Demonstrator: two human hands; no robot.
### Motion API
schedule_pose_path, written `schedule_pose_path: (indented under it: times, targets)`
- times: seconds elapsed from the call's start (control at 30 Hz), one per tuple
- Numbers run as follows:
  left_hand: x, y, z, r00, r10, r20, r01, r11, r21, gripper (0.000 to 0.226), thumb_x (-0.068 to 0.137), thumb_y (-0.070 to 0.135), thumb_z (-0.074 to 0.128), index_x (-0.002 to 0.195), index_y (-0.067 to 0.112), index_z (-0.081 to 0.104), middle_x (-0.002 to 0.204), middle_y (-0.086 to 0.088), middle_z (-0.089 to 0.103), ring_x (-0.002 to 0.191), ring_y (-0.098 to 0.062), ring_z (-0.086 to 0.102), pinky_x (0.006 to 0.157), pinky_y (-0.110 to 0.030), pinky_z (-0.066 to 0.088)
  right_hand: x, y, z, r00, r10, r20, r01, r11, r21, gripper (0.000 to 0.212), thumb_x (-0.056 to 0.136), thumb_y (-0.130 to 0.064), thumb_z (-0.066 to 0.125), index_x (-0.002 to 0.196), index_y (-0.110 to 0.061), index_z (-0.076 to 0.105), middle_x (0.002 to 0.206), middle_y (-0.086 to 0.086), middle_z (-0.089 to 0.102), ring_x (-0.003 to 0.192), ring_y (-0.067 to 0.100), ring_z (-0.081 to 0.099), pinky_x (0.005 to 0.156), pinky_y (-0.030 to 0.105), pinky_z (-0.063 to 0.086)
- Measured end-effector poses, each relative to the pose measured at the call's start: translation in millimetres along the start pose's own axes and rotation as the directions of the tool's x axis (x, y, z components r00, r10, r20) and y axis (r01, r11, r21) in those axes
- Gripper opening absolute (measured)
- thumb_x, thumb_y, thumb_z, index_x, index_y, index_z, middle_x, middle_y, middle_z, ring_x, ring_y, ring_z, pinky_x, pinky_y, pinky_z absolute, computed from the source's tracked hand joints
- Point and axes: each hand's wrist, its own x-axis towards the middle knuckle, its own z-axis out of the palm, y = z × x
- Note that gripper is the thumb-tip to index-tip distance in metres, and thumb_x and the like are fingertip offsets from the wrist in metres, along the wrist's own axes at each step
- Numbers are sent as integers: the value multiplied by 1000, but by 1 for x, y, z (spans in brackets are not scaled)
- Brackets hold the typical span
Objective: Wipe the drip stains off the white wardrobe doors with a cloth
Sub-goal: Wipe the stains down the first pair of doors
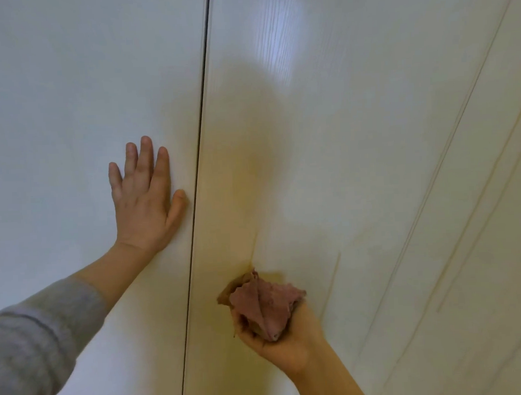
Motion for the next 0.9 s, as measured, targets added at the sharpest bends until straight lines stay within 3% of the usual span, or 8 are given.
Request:
schedule_pose_path:
  times: [0.07, 0.13, 0.23, 0.4, 0.57, 0.67, 0.73, 0.9]
  targets:
    - [-6, 1, -2, 1000, -1, 28, 2, 1000, -10, 69, 95, 42, 31, 154, 6, 24, 163, -21, 12, 150, -40, 7, 117, -62, 8, -12, -3, -4, 991, 18, 129, -22, 999, 28, 76, 88, -62, 45, 133, -2, 57, 137, 21, 54, 124, 41, 52, 95, 54, 47]
    - [-12, 0, -3, 998, -3, 60, 4, 1000, -12, 70, 94, 43, 32, 154, 6, 25, 163, -21, 11, 150, -41, 7, 116, -63, 9, -19, 0, -3, 990, 1, 141, 7, 999, -53, 67, 93, -53, 49, 134, 0, 56, 137, 22, 55, 128, 43, 50, 102, 55, 43]
    - [-15, 1, -4, 995, -19, 98, 22, 999, -29, 72, 92, 42, 34, 154, 6, 24, 164, -21, 10, 150, -41, 5, 117, -63, 8, -15, 2, -7, 987, -157, 30, 159, 957, -241, 31, 98, -10, 48, 123, 2, 61, 113, 23, 69, 106, 38, 67, 83, 46, 57]
    - [-19, 9, -9, 990, -65, 123, 82, 987, -140, 70, 94, 41, 37, 154, 8, 24, 164, -19, 7, 151, -38, 2, 118, -61, 6, -28, -1, -8, 993, -104, 48, 113, 953, -281, 28, 97, -3, 45, 119, -1, 62, 108, 28, 69, 84, 38, 72, 57, 39, 60]
    - [-95, 30, -27, 981, -53, 185, 143, 846, -514, 50, 92, 38, 46, 137, 18, 52, 139, -1, 52, 129, -15, 46, 107, -44, 41, -29, 23, -30, 997, -27, 78, 31, 998, -56, 51, 77, 7, 72, 126, 7, 60, 129, 29, 58, 126, 43, 53, 110, 44, 40]
    - [-147, 46, -40, 785, -162, 598, 568, 574, -590, 20, 89, 39, 62, 109, 37, 67, 111, 13, 68, 102, 0, 62, 94, -38, 54, -33, 31, -42, 998, -47, 40, 48, 999, -23, 23, 91, -5, 57, 102, 10, 72, 110, 29, 68, 93, 40, 70, 77, 44, 60]
    - [-167, 50, -47, 655, -123, 746, 707, 450, -546, 12, 89, 33, 71, 98, 40, 74, 104, 11, 73, 98, -4, 67, 94, -39, 54, -33, 31, -50, 994, -108, -3, 108, 993, -47, 36, 95, -8, 47, 81, 8, 76, 95, 27, 71, 68, 36, 72, 50, 41, 59]
    - [-183, 63, -65, 506, -76, 859, 813, 375, -446, 28, 79, 31, 75, 106, 30, 72, 102, 15, 75, 98, -5, 70, 84, -23, 56, -40, 40, -59, 996, -85, -32, 79, 983, -165, 29, 99, -15, 48, 115, 5, 63, 95, 27, 72, 67, 35, 72, 46, 38, 57]
